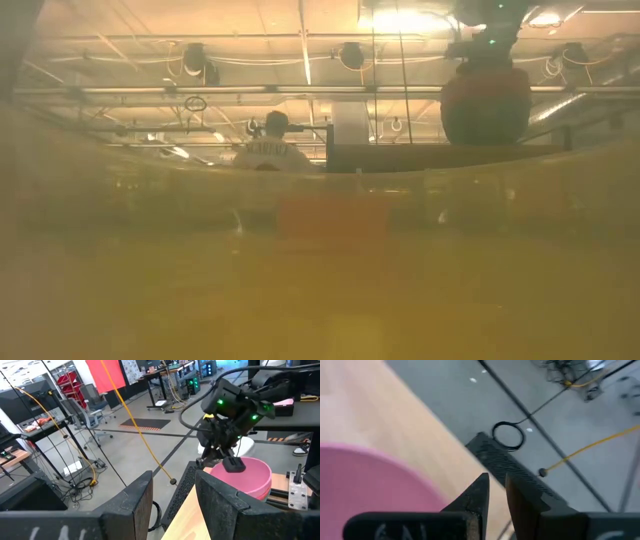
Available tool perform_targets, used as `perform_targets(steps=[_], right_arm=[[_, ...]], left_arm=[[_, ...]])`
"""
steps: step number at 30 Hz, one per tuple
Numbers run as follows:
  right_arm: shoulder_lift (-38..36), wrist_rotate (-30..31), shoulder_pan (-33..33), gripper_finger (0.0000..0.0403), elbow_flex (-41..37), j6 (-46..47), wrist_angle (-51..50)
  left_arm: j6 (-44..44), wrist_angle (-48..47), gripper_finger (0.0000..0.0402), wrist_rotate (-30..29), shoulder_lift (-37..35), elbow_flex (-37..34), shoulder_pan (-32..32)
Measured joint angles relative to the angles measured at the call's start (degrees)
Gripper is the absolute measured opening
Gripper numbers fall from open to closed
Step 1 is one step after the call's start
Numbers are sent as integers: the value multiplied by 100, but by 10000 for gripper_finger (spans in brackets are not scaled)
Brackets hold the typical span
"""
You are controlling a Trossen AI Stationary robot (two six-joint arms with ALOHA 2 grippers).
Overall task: Place and stack bowls onto a shelf
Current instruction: Stack the blue bowl inside the pink bowl on the shelf
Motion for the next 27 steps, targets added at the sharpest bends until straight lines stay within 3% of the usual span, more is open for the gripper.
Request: perform_targets(steps=[9,13,18,21,27], right_arm=[[-672,151,134,52,170,-134,782],[-1298,137,406,52,235,-137,785],[-2013,133,780,52,239,58,752],[-2305,17,933,52,239,285,752],[-2562,-1537,1047,52,246,482,406]], left_arm=[[281,-274,154,-13,0,0,2],[112,-953,154,-447,-37,1,4],[-1030,-2190,154,-1540,-48,2,11],[-2007,-3045,154,-1631,-98,2,81],[-3617,-4822,154,-1594,-92,3,400]])
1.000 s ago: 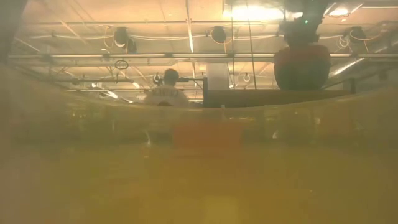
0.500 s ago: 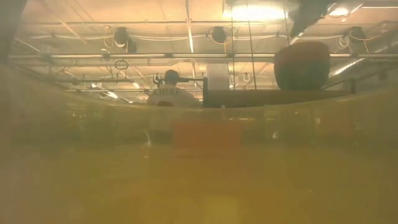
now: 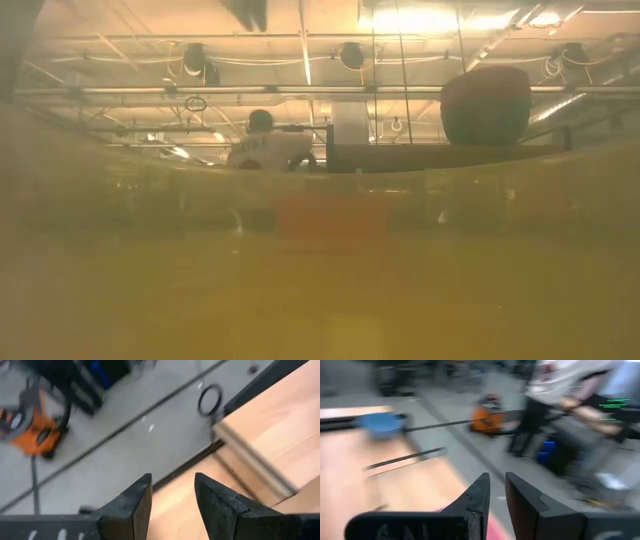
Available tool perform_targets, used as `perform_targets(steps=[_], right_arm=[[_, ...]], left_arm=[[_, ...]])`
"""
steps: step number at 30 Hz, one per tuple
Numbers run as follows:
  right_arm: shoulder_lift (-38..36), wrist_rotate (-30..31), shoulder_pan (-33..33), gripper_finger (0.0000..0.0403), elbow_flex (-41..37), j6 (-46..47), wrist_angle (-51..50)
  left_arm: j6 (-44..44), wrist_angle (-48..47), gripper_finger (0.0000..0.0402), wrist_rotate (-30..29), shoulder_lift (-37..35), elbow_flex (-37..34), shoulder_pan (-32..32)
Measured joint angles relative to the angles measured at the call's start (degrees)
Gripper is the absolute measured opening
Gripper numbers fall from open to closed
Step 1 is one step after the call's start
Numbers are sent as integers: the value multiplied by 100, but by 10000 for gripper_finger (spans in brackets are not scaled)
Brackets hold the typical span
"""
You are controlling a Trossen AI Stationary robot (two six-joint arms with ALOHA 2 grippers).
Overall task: Place and stack bowls onto a shelf
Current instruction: Stack the blue bowl inside the pink bowl on the shelf
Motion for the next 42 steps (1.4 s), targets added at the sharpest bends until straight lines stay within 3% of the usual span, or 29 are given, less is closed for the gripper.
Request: perform_targets(steps=[4,10,16,22,31,33,37,42], right_arm=[[6,-917,81,52,-2,-4,-862],[127,-1584,175,52,-4,-307,-2211],[239,-2520,267,52,-167,-443,-2666],[241,-2407,284,52,-1011,-532,-2577],[232,-1016,282,52,-2084,-686,-1331],[236,-962,280,52,-2207,-728,-1128],[222,-1215,291,52,-2247,-689,-968],[63,-2606,483,52,-2162,-406,-837]], left_arm=[[-417,-386,154,163,-2,-2,139],[-190,-319,154,262,-2,-8,180],[-156,-319,154,288,-2,-8,181],[-154,-319,154,289,-2,-8,181],[-113,-321,154,287,-2,-8,181],[-93,-321,154,286,-2,-9,181],[-70,-328,154,374,-2,-10,181],[-112,-387,154,817,0,-14,265]])
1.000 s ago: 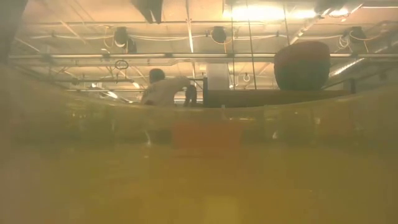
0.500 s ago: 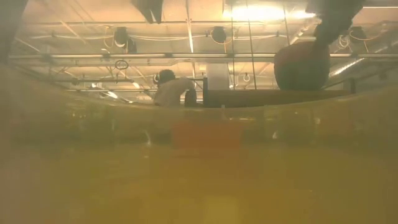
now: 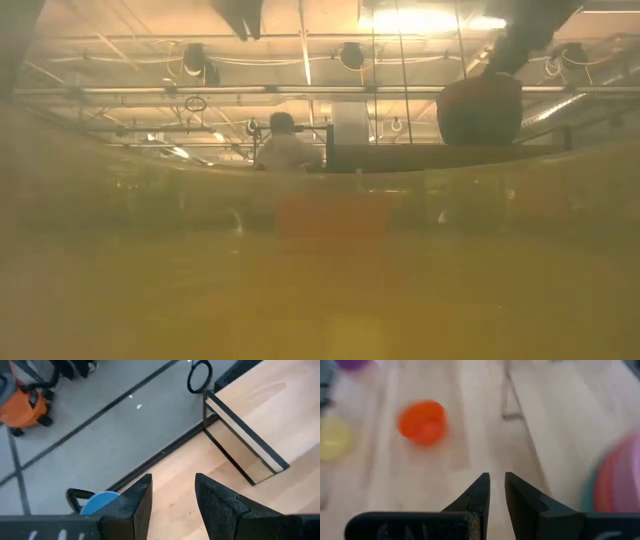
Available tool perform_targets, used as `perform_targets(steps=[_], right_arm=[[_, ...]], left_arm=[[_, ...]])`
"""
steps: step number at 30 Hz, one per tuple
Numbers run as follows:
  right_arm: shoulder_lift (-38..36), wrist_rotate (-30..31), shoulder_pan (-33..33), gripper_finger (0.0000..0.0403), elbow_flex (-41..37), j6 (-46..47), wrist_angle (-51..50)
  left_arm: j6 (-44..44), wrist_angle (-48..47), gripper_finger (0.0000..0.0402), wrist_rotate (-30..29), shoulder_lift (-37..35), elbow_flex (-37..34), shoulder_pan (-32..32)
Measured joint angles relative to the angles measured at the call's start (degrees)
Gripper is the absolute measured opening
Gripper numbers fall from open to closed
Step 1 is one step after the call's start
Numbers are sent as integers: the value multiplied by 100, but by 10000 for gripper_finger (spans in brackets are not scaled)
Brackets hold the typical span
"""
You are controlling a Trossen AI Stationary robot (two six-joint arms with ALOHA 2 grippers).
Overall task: Place and stack bowls onto a shelf
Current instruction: Stack the blue bowl inside the pink bowl on the shelf
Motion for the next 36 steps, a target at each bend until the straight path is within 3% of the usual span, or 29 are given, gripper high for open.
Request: perform_targets(steps=[6,17,27,36], right_arm=[[-330,-41,316,52,424,215,388],[-783,-39,358,52,715,378,971],[-806,-28,356,52,713,415,974],[-808,-7,356,52,713,417,1264]], left_arm=[[-828,4,154,138,-8,-383,392],[-1406,0,154,793,7,-2425,1818],[-913,727,154,1556,6,-3985,2802],[-710,1709,154,2074,2,-4797,3095]])
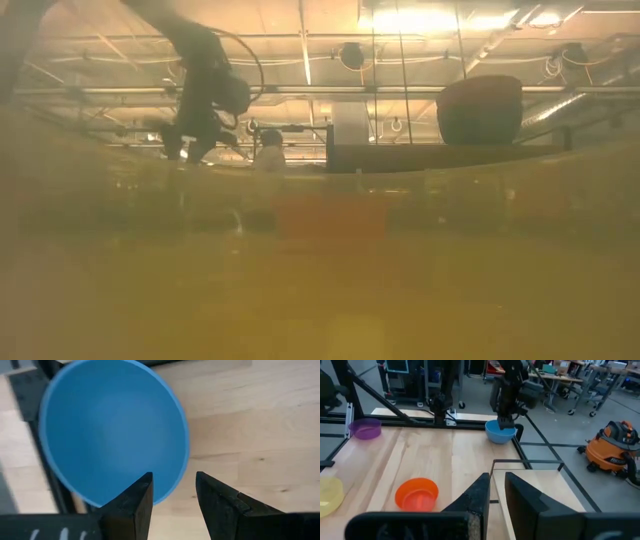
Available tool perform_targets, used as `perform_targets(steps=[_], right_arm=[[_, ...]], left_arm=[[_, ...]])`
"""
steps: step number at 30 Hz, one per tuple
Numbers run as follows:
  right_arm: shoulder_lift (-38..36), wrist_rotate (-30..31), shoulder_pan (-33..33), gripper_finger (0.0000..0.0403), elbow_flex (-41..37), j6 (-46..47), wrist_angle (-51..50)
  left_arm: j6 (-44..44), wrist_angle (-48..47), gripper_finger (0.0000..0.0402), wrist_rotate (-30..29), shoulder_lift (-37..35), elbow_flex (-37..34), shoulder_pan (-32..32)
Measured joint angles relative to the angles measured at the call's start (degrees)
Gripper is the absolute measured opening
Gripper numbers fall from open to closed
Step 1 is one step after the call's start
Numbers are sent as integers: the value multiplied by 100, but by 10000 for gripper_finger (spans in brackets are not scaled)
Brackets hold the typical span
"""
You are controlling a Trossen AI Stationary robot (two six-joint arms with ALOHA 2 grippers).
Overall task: Place and stack bowls onto a shelf
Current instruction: Stack the blue bowl inside the pink bowl on the shelf
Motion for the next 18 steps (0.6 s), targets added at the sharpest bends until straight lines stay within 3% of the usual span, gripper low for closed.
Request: perform_targets(steps=[4,18], right_arm=[[0,150,0,52,0,2,82],[1,285,0,52,0,2,289]], left_arm=[[169,389,154,264,0,-304,91],[533,1609,154,264,0,-1331,168]])
